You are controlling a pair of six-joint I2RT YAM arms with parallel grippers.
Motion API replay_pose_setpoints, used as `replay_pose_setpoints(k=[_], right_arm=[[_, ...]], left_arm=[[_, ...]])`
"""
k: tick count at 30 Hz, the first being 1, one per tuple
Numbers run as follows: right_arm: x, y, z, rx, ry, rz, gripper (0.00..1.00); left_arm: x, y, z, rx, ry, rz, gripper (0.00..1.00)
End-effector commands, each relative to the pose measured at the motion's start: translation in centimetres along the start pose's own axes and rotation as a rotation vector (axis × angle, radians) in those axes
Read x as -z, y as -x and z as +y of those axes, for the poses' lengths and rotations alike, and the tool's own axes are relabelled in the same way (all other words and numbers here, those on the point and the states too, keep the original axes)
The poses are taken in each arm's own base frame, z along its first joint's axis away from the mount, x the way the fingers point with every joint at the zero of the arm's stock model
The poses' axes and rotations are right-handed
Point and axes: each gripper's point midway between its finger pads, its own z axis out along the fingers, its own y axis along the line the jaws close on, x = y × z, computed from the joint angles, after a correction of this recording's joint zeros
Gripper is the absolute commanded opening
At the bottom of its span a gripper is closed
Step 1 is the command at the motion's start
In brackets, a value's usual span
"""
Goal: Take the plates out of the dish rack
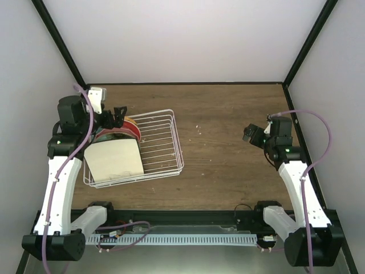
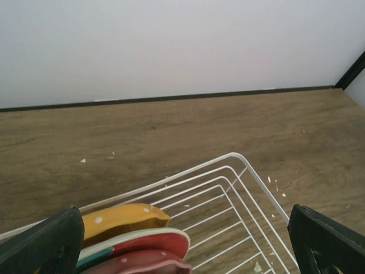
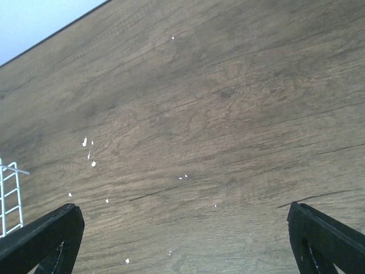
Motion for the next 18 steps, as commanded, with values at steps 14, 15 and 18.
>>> replay_pose_setpoints(k=[14,15,18], right_arm=[[3.7,6.1,15.3,0.405,0.561,-0.117,0.96],[4.3,6.1,17.1,0.455,0.604,-0.130,0.96],[4.8,3.9,22.1,0.599,0.728,-0.127,0.87]], left_arm=[[-0.4,2.4,2.2,0.151,0.017,0.027,1.00],[-0.5,2.5,2.2,0.160,0.012,0.026,1.00],[-0.5,2.5,2.4,0.181,0.004,0.022,1.00]])
